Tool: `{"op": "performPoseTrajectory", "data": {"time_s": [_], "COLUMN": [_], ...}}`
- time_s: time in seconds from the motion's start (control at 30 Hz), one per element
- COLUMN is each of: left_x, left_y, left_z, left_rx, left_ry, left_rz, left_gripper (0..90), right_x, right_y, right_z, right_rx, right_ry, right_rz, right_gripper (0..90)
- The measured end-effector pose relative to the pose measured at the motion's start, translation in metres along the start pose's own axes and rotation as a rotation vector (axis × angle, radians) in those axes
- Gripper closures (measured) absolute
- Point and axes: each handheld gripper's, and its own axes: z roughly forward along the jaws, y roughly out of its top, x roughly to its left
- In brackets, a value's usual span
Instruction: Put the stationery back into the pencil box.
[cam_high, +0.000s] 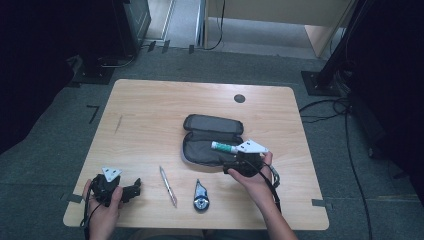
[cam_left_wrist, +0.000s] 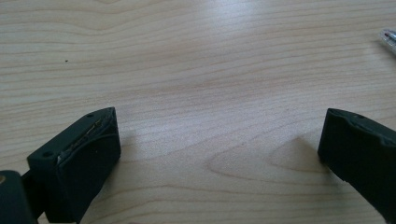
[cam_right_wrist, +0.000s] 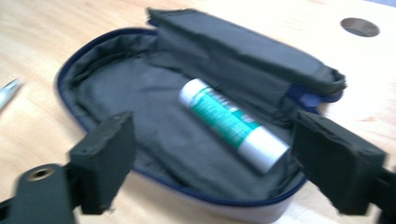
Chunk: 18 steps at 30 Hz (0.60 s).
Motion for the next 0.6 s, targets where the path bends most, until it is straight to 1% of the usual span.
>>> {"op": "performPoseTrajectory", "data": {"time_s": [0.1,0.17,0.33,0.4,0.57,0.6], "left_x": [0.0,0.0,0.0,0.0,0.0,0.0], "left_y": [0.0,0.0,0.0,0.0,0.0,0.0], "left_z": [0.0,0.0,0.0,0.0,0.0,0.0], "left_rx": [0.0,0.0,0.0,0.0,0.0,0.0], "left_ry": [0.0,0.0,0.0,0.0,0.0,0.0], "left_rz": [0.0,0.0,0.0,0.0,0.0,0.0], "left_gripper": [0.0,0.0,0.0,0.0,0.0,0.0], "right_x": [0.009,0.015,0.027,0.033,0.049,0.053], "right_y": [-0.003,-0.004,-0.007,-0.009,-0.019,-0.021], "right_z": [-0.005,-0.007,-0.014,-0.017,-0.018,-0.018], "right_rx": [-0.003,0.006,0.005,0.009,0.025,0.035], "right_ry": [0.016,0.023,0.017,0.024,0.051,0.06], "right_rz": [-0.01,-0.001,0.014,0.013,-0.015,-0.018], "right_gripper": [2.5,0.0,0.0,0.0,0.0,0.0]}}
